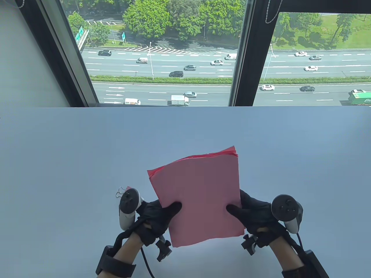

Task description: Clip paper with binder clip (Left hand to clip)

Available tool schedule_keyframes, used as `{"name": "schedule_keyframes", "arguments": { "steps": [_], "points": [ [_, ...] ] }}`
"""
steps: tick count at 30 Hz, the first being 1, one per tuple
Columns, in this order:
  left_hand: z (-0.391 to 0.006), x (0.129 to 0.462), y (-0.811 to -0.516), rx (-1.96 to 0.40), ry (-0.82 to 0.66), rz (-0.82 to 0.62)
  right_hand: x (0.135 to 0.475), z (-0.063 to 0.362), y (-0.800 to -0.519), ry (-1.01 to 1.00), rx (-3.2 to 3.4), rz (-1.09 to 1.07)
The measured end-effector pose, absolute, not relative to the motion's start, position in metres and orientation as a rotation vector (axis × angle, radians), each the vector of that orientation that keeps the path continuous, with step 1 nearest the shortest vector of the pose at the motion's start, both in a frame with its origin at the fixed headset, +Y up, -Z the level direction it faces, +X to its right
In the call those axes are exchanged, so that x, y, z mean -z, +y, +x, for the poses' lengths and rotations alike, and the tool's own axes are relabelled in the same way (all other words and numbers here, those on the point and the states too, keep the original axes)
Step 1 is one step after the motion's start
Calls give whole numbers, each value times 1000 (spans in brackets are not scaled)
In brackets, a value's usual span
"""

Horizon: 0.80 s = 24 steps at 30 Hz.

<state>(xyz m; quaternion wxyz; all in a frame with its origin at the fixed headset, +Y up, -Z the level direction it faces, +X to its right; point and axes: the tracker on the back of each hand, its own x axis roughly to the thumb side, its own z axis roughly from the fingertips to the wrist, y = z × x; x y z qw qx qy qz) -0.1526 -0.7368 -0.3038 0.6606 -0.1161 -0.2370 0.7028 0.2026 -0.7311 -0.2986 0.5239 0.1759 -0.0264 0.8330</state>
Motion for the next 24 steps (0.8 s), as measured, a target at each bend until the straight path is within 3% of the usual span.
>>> {"name": "schedule_keyframes", "arguments": {
  "steps": [14, 16, 24],
  "points": [
    [-159, 303, -734, -1816, -479, -236, 298, 198, -734, 22, -1840, 393],
    [-160, 303, -733, -1790, -482, -225, 298, 196, -733, 75, -1785, 402],
    [-166, 304, -728, -1627, -469, -220, 297, 203, -723, -29, -1819, 379]
  ]
}}
